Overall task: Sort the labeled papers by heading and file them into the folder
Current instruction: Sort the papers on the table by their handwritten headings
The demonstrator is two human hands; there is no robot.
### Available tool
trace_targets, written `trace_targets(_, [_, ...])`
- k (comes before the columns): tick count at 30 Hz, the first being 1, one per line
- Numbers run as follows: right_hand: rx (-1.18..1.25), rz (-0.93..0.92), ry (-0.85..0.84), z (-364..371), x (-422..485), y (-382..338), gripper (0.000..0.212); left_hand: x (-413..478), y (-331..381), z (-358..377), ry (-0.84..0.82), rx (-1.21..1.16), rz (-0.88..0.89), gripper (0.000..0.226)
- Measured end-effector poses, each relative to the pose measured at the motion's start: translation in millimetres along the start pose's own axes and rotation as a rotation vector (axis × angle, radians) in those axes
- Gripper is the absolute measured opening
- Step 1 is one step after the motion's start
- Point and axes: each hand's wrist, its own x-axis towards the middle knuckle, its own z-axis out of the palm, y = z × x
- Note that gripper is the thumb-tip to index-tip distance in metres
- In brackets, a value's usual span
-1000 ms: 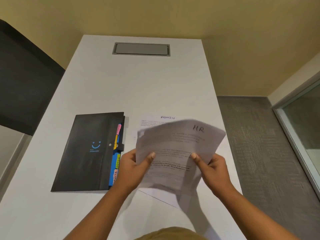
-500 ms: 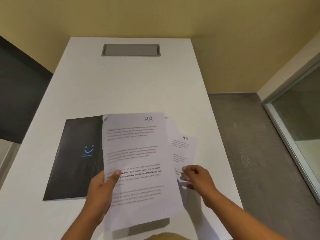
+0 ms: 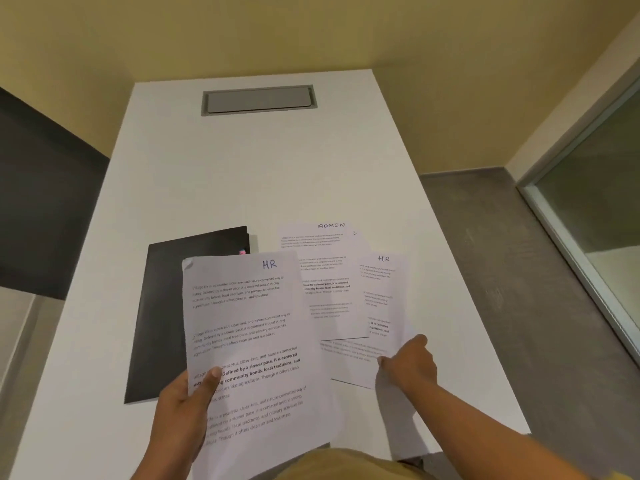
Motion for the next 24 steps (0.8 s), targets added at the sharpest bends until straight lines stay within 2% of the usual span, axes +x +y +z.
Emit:
trace_targets(2, [0.084, 0.053, 0.025, 1.2, 2.2, 3.6, 0.053, -0.4, 1.0, -6.4, -0.02, 0.002, 0.014, 0.012])
trace_targets(5, [0.138, 0.013, 0.071, 0.8, 1.7, 11.1, 0.017, 0.1, 4.9, -15.1, -0.059, -0.001, 0.031, 0.01])
trace_targets(9, [0.277, -0.141, 0.215, -19.1, -22.1, 10.1, 0.019, 4.7, 4.6, -30.5, -0.1, 0.011, 0.037, 0.011])
trace_targets(13, [0.376, -0.277, 0.406, -56.5, -54.4, 13.3, 0.012, 13.8, 2.1, -43.3, -0.106, 0.028, 0.045, 0.01])
trace_targets(19, [0.665, -0.272, 0.603, -105.4, -87.3, 13.1, 0.008, 26.5, 1.8, -45.2, -0.109, -0.005, 0.049, 0.011])
trace_targets(21, [0.833, -0.239, 0.575, -111.8, -93.4, 15.0, 0.006, 26.9, 4.6, -39.7, -0.112, -0.02, 0.063, 0.012])
trace_targets(24, [1.054, -0.197, 0.38, -116.9, -103.4, 17.7, 0.006, 23.2, 9.2, -27.4, -0.138, -0.036, 0.071, 0.013])
